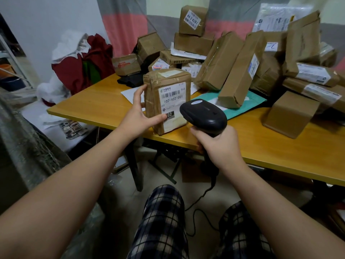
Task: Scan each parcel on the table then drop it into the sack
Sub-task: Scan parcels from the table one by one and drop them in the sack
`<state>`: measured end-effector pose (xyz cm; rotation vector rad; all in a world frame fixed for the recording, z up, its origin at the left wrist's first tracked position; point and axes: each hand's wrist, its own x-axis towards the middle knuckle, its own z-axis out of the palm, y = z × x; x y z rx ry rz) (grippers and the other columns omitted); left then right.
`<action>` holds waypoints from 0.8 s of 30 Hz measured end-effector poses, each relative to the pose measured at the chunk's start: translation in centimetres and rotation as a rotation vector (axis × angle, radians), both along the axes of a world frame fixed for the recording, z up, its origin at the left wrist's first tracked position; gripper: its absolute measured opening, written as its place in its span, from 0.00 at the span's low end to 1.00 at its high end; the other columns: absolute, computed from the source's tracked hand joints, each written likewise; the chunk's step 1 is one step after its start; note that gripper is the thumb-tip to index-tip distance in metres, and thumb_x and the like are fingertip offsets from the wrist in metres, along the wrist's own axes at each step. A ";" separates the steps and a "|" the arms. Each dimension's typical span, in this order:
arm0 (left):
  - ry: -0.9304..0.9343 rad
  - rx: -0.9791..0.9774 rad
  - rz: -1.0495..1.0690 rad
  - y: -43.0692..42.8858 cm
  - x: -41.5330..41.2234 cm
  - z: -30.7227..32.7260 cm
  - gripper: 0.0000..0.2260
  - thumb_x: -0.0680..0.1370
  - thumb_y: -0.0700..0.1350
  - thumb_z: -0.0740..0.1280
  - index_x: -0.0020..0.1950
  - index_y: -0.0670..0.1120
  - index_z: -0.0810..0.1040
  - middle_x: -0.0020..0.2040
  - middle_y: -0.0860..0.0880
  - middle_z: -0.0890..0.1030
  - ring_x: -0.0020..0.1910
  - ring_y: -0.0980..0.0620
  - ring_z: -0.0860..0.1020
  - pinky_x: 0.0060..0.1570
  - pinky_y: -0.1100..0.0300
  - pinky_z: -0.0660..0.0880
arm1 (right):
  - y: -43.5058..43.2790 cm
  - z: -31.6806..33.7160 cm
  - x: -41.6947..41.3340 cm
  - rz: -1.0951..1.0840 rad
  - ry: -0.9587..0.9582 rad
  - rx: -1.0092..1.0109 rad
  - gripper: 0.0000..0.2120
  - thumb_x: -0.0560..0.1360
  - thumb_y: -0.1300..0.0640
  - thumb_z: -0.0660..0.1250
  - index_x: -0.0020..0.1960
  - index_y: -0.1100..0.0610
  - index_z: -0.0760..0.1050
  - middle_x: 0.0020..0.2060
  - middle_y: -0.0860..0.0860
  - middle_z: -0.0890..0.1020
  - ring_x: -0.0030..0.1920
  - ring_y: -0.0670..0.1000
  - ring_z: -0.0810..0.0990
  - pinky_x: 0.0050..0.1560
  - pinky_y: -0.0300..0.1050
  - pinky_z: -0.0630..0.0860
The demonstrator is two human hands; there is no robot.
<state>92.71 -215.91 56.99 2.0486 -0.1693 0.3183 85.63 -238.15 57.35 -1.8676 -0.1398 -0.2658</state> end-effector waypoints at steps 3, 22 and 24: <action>0.000 0.009 0.000 0.0 0.2 0.1 0.44 0.69 0.51 0.77 0.75 0.58 0.51 0.72 0.49 0.66 0.68 0.52 0.68 0.63 0.46 0.73 | 0.0 -0.1 0.1 -0.017 0.021 0.005 0.14 0.70 0.49 0.72 0.52 0.54 0.79 0.41 0.50 0.82 0.45 0.51 0.82 0.48 0.49 0.80; -0.012 0.017 0.015 -0.5 0.0 0.6 0.44 0.71 0.47 0.75 0.76 0.55 0.49 0.72 0.52 0.64 0.67 0.55 0.65 0.63 0.55 0.71 | 0.1 0.4 -1.0 -0.043 -0.017 -0.004 0.09 0.71 0.50 0.72 0.46 0.55 0.78 0.36 0.50 0.81 0.40 0.50 0.82 0.40 0.40 0.77; -0.023 0.025 0.026 -0.7 0.2 0.3 0.44 0.71 0.46 0.75 0.77 0.54 0.49 0.66 0.56 0.65 0.63 0.59 0.65 0.59 0.62 0.69 | 0.0 0.5 -1.3 -0.041 -0.027 -0.009 0.08 0.71 0.52 0.72 0.45 0.56 0.79 0.33 0.49 0.81 0.36 0.48 0.82 0.38 0.39 0.77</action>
